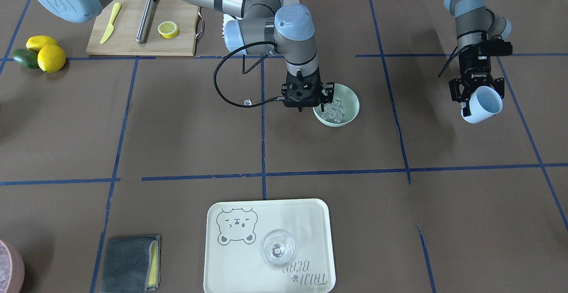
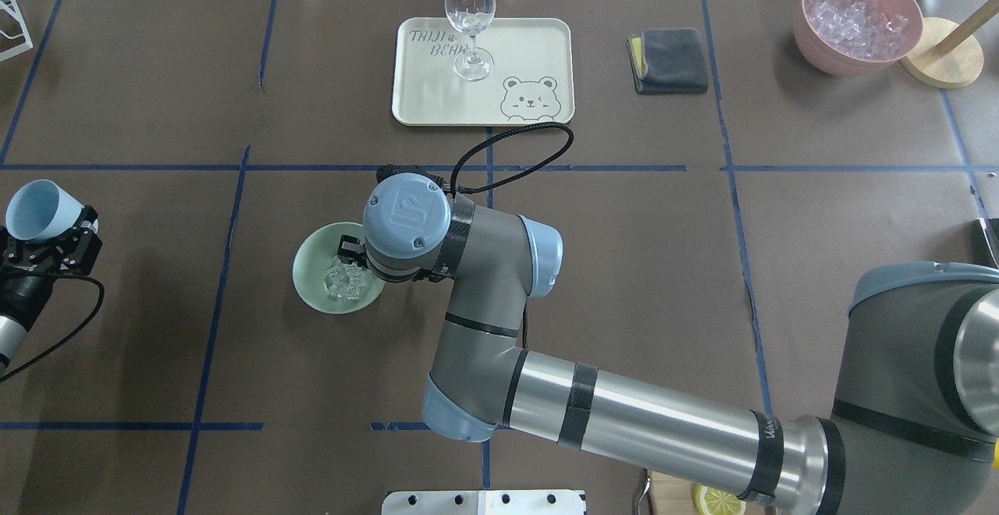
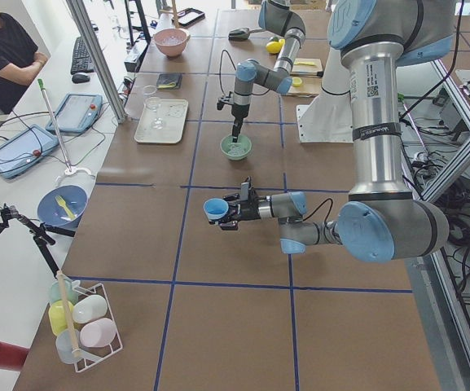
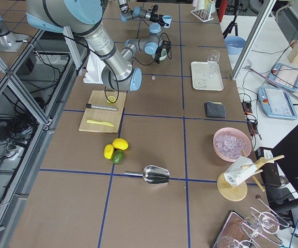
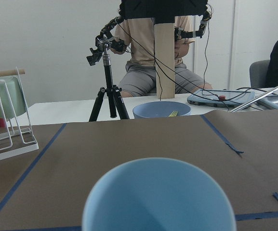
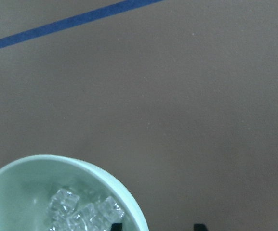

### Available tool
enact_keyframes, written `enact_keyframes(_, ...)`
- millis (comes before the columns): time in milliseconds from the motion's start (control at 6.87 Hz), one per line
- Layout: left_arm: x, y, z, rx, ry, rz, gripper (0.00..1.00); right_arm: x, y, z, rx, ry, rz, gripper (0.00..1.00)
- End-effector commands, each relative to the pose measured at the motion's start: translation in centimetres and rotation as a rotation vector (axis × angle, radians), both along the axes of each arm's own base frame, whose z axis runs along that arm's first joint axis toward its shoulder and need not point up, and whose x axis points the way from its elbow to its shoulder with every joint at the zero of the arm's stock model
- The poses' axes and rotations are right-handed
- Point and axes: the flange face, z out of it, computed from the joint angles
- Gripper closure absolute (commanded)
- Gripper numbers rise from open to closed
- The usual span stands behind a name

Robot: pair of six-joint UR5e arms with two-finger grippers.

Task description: Pour ice into bowl

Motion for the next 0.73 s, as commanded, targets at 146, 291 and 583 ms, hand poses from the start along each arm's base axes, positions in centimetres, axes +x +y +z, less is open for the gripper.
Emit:
enact_keyframes(146, 0.6, -0.2, 0.2, -0.002, -0.004, 0.001, 1.00, 0.0, 0.2, -0.3, 0.031, -0.005, -0.019, 1.00)
enact_keyframes(291, 0.6, -0.2, 0.9, -0.002, -0.019, -0.014, 1.00, 0.4, 0.0, -1.1, 0.035, -0.018, -0.015, 1.00)
enact_keyframes(583, 1.3, -0.6, 2.4, -0.006, -0.048, -0.036, 1.00, 1.7, -1.3, -2.7, 0.039, -0.043, -0.002, 1.00)
